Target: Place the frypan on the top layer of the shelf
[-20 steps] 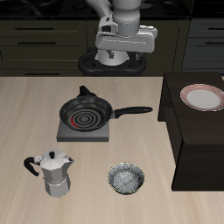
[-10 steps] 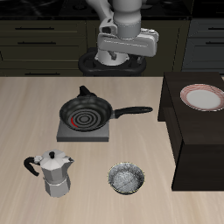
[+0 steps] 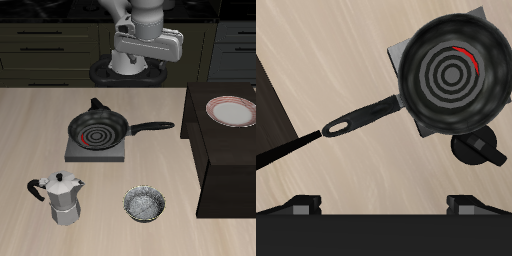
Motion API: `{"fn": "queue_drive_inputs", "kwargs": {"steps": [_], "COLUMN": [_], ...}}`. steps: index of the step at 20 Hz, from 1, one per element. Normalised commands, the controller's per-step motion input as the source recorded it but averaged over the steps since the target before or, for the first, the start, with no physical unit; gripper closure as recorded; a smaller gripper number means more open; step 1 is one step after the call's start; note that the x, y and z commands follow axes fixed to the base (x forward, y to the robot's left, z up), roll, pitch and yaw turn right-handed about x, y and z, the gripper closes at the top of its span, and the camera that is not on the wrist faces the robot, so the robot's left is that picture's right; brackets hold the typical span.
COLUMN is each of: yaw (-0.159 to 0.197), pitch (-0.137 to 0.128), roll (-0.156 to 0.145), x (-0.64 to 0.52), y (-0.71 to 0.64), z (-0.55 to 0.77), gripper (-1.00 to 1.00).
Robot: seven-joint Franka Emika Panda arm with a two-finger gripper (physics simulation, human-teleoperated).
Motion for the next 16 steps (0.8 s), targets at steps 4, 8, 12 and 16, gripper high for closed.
{"fn": "queue_drive_inputs", "kwargs": {"steps": [4, 8, 12, 16], "yaw": [-0.098, -0.092, -0.115, -0.090], "pitch": [-0.024, -0.001, -0.016, -0.013], "roll": [0.003, -0.008, -0.022, -0.030], "x": [-0.09, 0.05, 0.01, -0.02], "y": [0.12, 0.02, -0.02, -0.01], "z": [0.10, 0.03, 0.03, -0.01], "gripper": [-1.00, -1.00, -1.00, -1.00]}}
